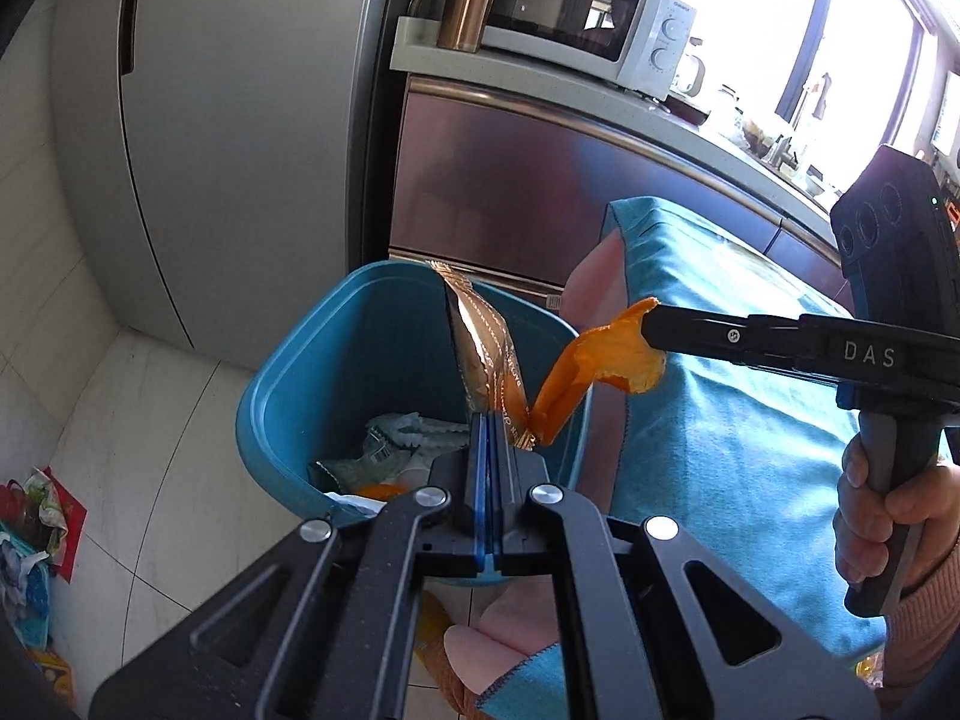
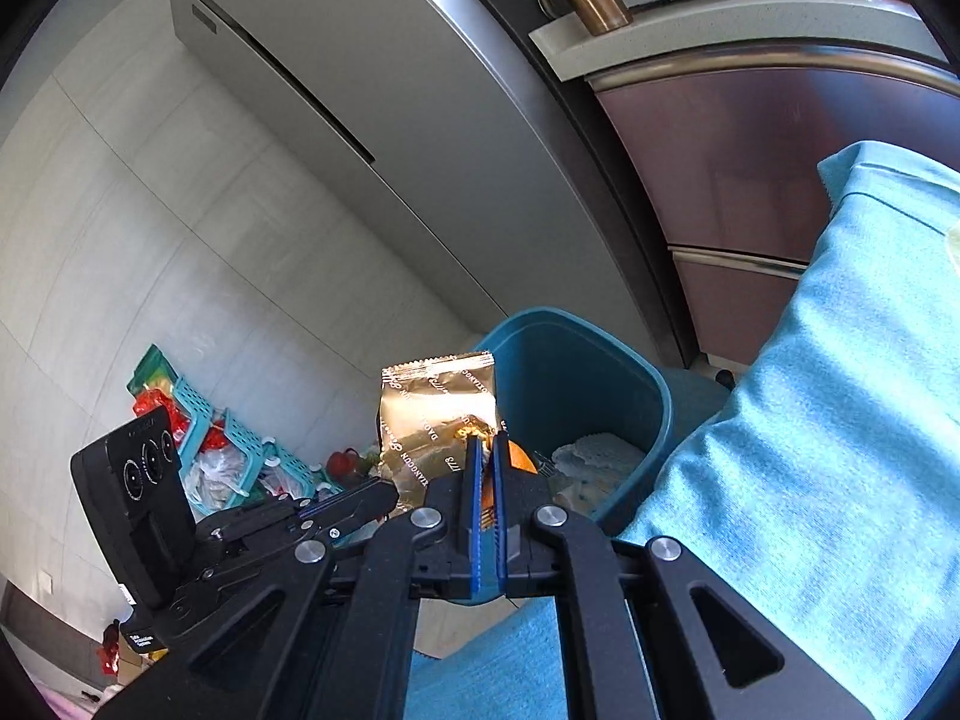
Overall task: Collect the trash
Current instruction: 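Lower both held gold wrappers into the teal bin and open both tools, then withdraw both open tools from the bin back over the table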
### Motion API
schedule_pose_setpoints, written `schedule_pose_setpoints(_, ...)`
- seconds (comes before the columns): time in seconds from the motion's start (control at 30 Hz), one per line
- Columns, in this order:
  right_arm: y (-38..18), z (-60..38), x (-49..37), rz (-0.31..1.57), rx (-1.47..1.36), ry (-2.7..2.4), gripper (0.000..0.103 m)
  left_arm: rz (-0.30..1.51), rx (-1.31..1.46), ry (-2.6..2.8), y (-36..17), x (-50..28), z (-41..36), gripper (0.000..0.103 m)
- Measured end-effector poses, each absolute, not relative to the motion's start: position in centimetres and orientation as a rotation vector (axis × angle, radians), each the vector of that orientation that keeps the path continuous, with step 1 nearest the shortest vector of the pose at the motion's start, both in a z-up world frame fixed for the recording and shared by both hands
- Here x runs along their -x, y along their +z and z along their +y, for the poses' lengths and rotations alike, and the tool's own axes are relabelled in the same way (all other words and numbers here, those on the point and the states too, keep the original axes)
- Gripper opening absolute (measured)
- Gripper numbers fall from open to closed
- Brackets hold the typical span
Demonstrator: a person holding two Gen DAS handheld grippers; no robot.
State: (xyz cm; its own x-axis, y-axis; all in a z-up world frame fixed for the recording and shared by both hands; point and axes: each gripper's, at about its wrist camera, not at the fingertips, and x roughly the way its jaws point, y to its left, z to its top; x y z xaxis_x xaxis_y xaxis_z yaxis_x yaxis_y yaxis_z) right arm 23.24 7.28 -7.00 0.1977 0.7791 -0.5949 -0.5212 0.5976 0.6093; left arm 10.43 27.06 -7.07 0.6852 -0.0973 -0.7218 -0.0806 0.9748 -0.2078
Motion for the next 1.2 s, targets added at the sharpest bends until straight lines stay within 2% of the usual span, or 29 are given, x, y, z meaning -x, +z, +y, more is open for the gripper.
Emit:
schedule_pose_setpoints(0.6, -9.8, 8.8, -23.8, 1.097, -0.258, 0.892, 0.006, 0.94, 0.315, -0.025, -13.0, -14.4, 26.6, 0.004)
schedule_pose_setpoints(0.8, -9.3, 7.2, -23.1, 1.077, -0.288, 0.899, 0.008, 0.904, 0.283, -0.021, -12.6, -13.7, 25.7, 0.005)
schedule_pose_setpoints(0.97, -7.2, 4.9, -21.4, 1.002, -0.277, 0.912, 0.02, 0.826, 0.239, -0.034, -10.0, -12.0, 24.5, 0.018)
schedule_pose_setpoints(1.03, -6.3, 3.5, -20.6, 0.964, -0.267, 0.911, 0.028, 0.787, 0.22, -0.057, -8.8, -11.2, 23.5, 0.029)
schedule_pose_setpoints(1.2, -4.0, -0.9, -18.2, 0.873, -0.244, 0.859, 0.036, 0.701, 0.171, -0.138, -6.0, -9.3, 20.3, 0.046)
